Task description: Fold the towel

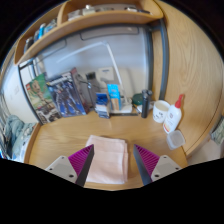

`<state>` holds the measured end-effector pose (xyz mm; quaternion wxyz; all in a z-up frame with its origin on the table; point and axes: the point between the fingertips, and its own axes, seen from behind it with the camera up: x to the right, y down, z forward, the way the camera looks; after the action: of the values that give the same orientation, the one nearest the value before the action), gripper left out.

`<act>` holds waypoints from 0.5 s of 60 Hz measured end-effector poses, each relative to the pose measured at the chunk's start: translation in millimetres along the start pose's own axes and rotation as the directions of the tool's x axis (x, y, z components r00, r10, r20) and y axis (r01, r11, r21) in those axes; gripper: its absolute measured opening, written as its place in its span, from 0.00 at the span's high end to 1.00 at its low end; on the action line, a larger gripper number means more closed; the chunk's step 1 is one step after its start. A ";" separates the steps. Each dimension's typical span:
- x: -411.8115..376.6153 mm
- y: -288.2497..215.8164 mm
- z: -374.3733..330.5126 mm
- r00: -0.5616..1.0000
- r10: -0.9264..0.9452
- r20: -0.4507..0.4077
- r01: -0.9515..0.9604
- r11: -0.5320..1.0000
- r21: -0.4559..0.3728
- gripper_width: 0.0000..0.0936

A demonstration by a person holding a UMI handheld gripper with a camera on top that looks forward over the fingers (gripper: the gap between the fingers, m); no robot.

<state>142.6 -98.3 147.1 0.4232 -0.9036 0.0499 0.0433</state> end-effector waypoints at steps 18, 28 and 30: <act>-99.8 1.7 -114.2 0.994 -0.084 0.076 0.074 0.990 0.123 0.13; -135.5 41.4 -159.9 0.991 -0.108 0.081 0.096 0.986 0.135 0.13; -140.2 48.3 -167.4 0.991 -0.108 0.081 0.096 0.986 0.137 0.13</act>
<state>3.5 -250.3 234.1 0.4858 -0.8721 -0.0127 0.0581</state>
